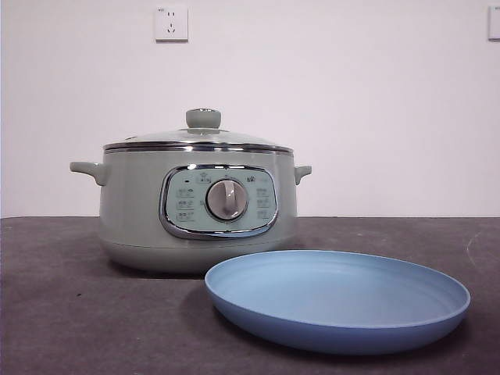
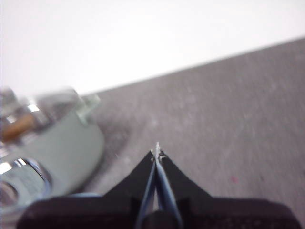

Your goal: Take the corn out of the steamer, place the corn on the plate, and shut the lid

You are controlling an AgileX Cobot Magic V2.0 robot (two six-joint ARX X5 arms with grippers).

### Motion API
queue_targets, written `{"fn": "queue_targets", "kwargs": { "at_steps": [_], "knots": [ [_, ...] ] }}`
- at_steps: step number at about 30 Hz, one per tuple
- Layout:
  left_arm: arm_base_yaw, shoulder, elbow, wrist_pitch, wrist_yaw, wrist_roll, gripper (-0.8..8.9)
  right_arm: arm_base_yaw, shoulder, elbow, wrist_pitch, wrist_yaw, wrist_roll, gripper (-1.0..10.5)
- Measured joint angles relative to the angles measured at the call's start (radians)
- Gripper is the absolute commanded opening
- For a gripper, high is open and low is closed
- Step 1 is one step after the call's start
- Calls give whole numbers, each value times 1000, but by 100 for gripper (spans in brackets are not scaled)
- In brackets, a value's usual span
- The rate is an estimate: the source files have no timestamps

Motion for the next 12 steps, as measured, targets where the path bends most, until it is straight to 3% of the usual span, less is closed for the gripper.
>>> {"fn": "queue_targets", "kwargs": {
  "at_steps": [6, 12],
  "knots": [
    [0, 58, 135, -35, 62, -33, -7, 0, 116, 138, 1, -82, 14, -11],
    [0, 179, 294, -150, 144, -41, -7, 0, 339, 352, -53, -230, 5, -11]
  ]
}}
